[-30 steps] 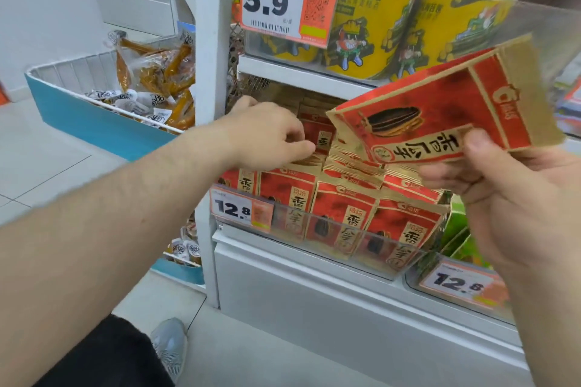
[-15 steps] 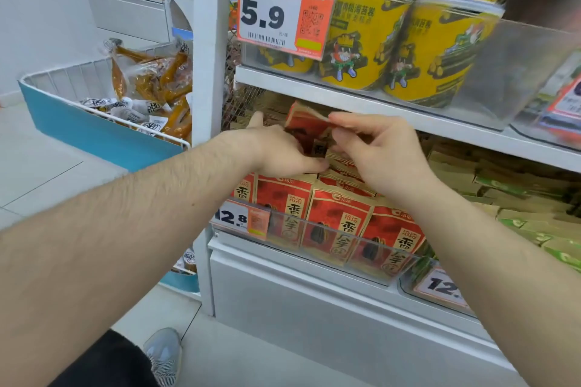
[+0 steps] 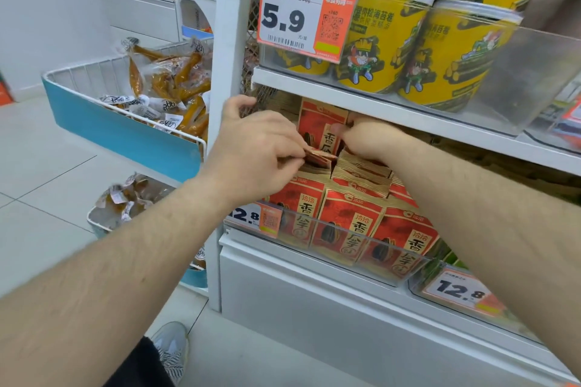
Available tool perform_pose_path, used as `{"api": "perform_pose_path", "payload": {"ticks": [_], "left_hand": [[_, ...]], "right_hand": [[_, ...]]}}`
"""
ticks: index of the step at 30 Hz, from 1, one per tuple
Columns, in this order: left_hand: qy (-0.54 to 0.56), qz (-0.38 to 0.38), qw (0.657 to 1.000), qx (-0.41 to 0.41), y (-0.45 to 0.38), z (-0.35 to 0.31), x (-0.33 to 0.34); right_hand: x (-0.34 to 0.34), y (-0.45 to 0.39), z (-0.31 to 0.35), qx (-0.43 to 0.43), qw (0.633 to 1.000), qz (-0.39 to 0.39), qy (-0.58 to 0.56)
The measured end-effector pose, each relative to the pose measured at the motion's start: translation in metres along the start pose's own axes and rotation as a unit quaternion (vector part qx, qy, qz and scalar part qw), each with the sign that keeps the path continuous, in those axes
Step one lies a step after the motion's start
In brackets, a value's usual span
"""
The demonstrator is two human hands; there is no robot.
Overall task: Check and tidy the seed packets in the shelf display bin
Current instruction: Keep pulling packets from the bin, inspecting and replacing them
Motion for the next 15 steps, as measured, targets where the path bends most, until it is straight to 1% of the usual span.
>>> {"api": "perform_pose_path", "payload": {"ticks": [2, 6, 8, 10, 12, 15], "left_hand": [[0.007, -0.091, 0.996, -0.006, 0.010, -0.004, -0.018], [0.028, -0.206, 0.976, -0.057, 0.024, -0.006, -0.055], [0.071, -0.271, 0.955, -0.096, 0.031, 0.002, -0.070], [0.120, -0.330, 0.927, -0.134, 0.036, 0.009, -0.079], [0.152, -0.355, 0.908, -0.163, 0.038, 0.015, -0.083], [0.179, -0.339, 0.903, -0.195, 0.040, 0.024, -0.084]], "right_hand": [[0.000, -0.005, 0.006, -0.003, 1.000, 0.006, 0.022], [0.006, -0.017, 0.013, -0.010, 0.999, 0.014, 0.035], [0.010, -0.025, 0.015, -0.009, 0.999, 0.009, 0.035], [0.012, -0.029, 0.016, 0.003, 0.999, 0.021, 0.040], [0.014, -0.030, 0.019, 0.000, 0.998, 0.030, 0.053], [0.013, -0.028, 0.026, -0.015, 0.998, 0.009, 0.056]]}}
Point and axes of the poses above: each hand's wrist, its own y-axis away from the middle knuckle, its own x-axis out of the palm, z = x × y, the point moved 5 cm from there along -y, towards the middle knuckle, and after that the axes turned 11 degrees about x, right-handed, at the moved point
